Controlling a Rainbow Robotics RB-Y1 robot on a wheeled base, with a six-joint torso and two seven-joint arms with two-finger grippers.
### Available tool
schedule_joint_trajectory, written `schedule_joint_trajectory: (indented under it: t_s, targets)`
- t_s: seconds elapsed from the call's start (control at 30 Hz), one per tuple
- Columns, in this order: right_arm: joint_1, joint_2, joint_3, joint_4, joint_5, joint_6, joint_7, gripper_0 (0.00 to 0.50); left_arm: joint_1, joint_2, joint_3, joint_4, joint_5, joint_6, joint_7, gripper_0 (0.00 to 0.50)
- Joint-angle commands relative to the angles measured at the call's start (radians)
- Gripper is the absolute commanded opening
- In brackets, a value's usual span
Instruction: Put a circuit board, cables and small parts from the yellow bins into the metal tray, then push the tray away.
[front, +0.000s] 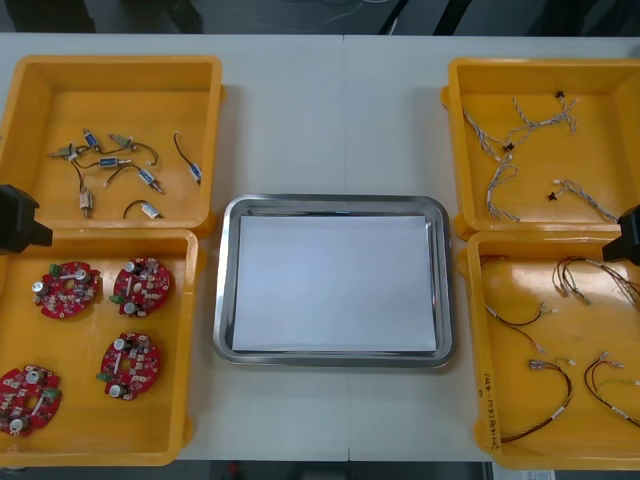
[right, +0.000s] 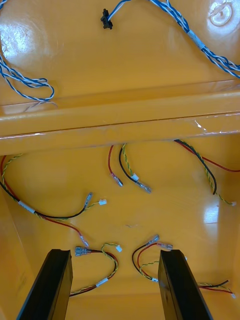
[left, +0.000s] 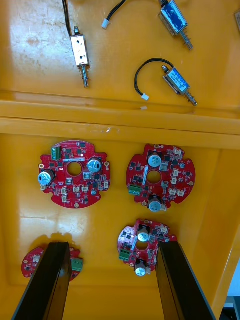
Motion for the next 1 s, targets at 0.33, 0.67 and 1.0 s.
schedule_joint_trajectory:
  t_s: [0.33, 0.67, 1.0]
  targets:
    - [0.012, -0.041, -0.029, -0.005, -0.006, 0.003, 0.047, 0.5, 0.014, 0.043, 0.029, -0.025, 0.006, 0.007, -0.064, 0.5]
    - [0.012, -0.041, -0.029, -0.005, -0.006, 0.003, 0.047, 0.5, 0.014, 0.043, 0.029, -0.025, 0.006, 0.007, -0.064, 0.5]
    - [0.012, -0.041, -0.029, -0.005, -0.006, 0.003, 0.047, 0.5, 0.014, 0.043, 0.029, -0.025, 0.006, 0.007, -0.064, 0.5]
